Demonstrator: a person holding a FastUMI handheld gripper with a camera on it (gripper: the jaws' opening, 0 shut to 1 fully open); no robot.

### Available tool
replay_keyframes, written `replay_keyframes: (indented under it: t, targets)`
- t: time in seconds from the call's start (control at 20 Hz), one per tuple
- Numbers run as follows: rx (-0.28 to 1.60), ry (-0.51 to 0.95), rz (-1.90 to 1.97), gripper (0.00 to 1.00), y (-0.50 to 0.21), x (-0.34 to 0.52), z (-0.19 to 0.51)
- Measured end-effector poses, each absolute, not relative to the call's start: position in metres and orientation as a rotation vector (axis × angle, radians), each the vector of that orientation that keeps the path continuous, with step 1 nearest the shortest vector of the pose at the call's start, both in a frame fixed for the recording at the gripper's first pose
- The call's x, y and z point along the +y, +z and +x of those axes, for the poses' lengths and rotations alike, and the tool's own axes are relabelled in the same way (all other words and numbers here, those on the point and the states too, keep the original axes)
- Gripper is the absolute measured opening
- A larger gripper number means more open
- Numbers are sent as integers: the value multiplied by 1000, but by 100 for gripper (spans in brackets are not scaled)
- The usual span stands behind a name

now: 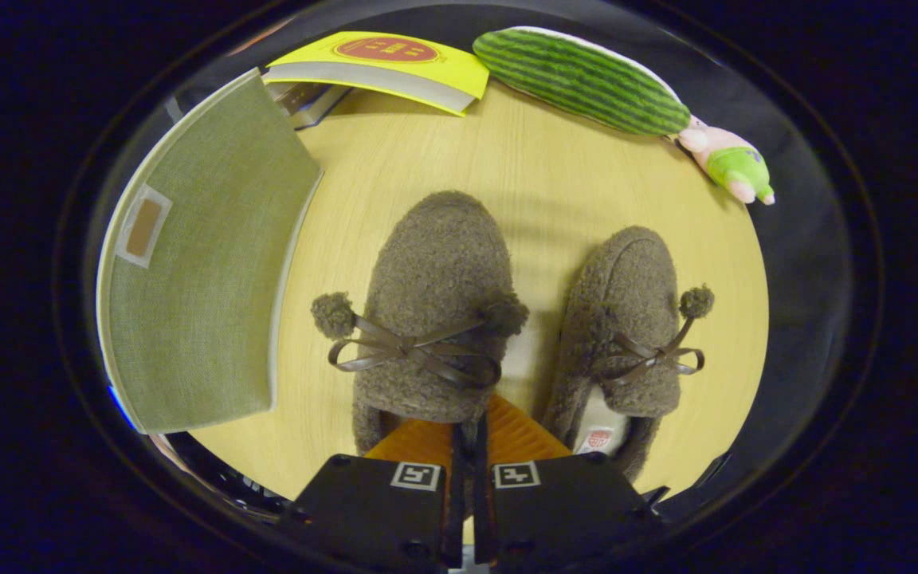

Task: Open the storage box then place both shoes into the box .Put the left shoe in first, then the right shoe, with the right side of both shoes facing outward in a uniform manner.

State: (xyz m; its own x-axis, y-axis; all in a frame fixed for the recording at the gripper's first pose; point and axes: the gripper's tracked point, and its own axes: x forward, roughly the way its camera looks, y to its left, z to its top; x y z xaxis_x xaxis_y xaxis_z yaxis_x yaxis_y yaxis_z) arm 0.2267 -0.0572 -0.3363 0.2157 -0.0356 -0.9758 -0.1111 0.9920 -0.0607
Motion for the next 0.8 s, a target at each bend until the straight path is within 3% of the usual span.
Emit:
replay_keyframes:
  t: [0.05,0.8]
  targets:
    - [1353,47,-87,6,-335,-56,227]
    - [1231,113,31,6,-236,-26,213]
